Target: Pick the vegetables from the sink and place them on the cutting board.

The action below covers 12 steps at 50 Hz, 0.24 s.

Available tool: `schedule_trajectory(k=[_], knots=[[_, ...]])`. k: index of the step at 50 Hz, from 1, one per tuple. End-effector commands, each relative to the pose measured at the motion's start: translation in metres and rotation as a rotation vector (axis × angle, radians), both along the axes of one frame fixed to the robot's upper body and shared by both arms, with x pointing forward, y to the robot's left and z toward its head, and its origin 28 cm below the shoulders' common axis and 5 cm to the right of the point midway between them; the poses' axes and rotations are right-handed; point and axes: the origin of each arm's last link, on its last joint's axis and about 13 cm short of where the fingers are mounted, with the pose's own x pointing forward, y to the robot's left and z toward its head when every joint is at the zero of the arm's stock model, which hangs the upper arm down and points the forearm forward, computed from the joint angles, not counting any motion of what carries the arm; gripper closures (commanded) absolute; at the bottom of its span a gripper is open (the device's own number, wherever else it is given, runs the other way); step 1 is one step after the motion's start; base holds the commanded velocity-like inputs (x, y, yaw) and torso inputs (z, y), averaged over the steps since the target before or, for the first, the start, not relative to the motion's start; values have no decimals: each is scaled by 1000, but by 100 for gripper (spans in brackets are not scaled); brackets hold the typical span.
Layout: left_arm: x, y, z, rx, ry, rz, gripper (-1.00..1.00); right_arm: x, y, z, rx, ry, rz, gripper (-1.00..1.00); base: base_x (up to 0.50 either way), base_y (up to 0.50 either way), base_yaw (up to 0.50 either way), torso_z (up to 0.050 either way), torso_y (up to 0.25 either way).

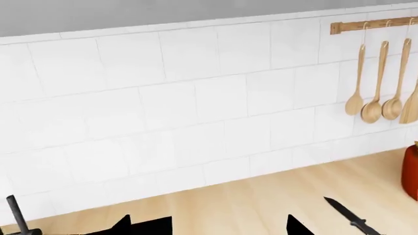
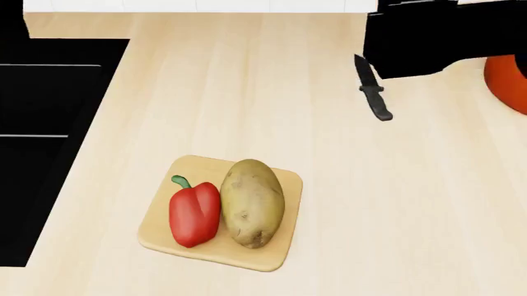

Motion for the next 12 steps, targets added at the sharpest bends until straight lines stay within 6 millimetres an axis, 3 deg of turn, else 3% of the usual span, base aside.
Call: schedule_trajectory(k=[1, 12], knots=[[-8, 4, 37, -15, -70, -24, -100, -9, -9, 32, 8, -69, -2, -100, 0, 0, 0, 0, 0], [-15, 7, 51, -14, -102, -11, -100, -24, -3, 70, -14, -131, 17, -100, 0, 0, 0, 0, 0]])
